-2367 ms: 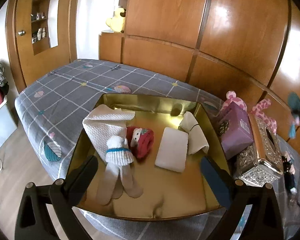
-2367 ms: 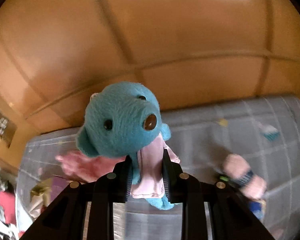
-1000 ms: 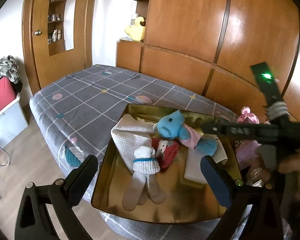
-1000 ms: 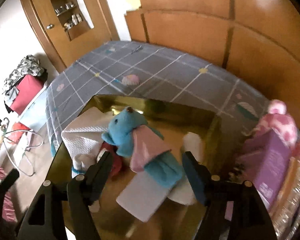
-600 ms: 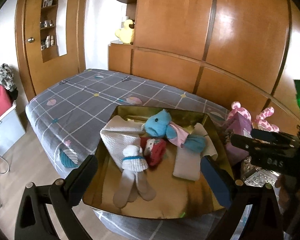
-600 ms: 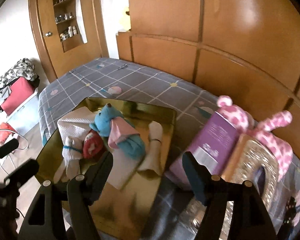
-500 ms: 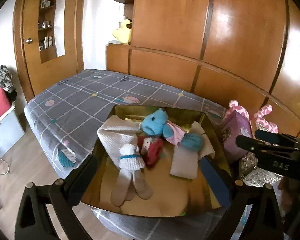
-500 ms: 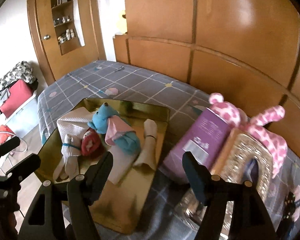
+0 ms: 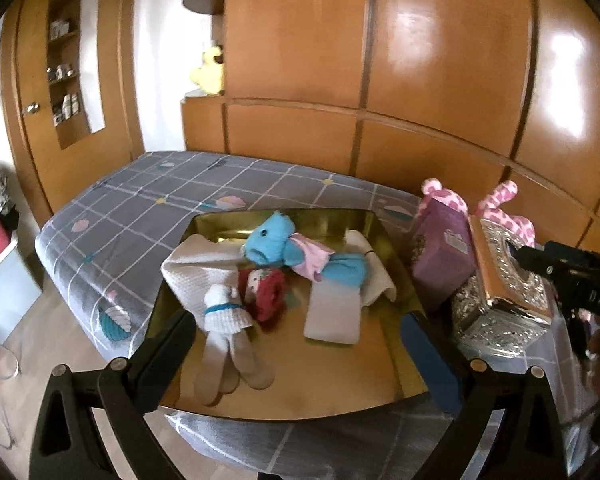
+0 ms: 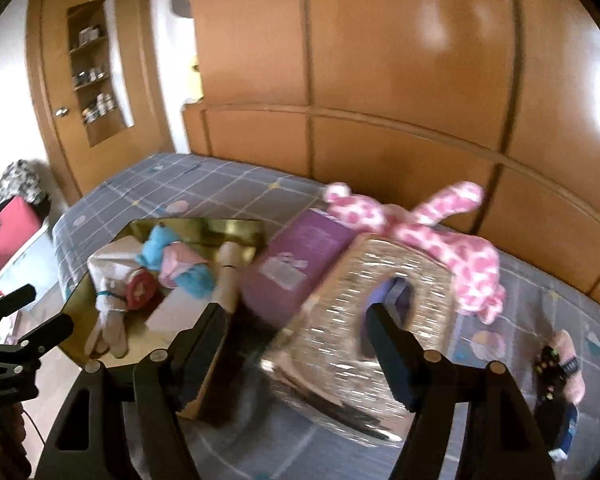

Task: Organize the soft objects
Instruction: 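Move both tools back over the remaining items on the bed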

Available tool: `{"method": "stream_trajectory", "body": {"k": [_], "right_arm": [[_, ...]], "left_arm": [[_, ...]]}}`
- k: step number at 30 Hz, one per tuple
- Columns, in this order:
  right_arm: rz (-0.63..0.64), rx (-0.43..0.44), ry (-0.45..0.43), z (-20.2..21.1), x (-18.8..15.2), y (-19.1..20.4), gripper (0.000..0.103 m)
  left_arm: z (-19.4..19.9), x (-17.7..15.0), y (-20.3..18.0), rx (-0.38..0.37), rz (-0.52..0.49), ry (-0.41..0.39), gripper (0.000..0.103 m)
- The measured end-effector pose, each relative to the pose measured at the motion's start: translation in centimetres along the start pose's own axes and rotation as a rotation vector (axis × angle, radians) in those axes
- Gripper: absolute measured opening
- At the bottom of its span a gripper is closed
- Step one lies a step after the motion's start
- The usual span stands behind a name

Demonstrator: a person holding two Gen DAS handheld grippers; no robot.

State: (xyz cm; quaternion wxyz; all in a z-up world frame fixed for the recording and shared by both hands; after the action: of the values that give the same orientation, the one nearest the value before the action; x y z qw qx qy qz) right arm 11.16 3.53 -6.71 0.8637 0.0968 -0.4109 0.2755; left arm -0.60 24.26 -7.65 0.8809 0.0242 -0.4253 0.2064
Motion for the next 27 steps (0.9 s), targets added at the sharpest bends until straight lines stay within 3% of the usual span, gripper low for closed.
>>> {"method": "stream_trajectory", "body": {"k": [13, 22, 27], "right_arm": [[-0.196, -0.229, 0.013, 5.1, -5.7, -13.7, 0.074], [-0.500, -0.403, 0.003, 12.2, -12.1, -25.9, 0.074], [-0.680, -0.477, -0.010, 15.7, -16.3, -30.9, 0.074]], "left_arm": [[1.3, 0.6, -5.8, -0.083, -0.151, -0.039, 0.103], [2.6, 1.2, -14.1, -0.273, -0.280, -0.057, 0.103], [2.9, -0.2, -19.5, -0.395, -0.350, -0.004, 0.103]]}}
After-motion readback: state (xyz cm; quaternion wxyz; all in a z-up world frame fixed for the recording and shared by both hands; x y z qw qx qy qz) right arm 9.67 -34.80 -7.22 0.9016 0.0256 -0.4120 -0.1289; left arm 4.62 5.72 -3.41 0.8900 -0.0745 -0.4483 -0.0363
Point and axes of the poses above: each gripper's, at about its wrist camera, not at the fingertips, and z roughly against the way its jaws point, y to its left, x to its top, the point moved 6 cm from there along -z, roughly the way its jaws point, and after that the axes turned 6 degrees about z, right-handed, at the moved point
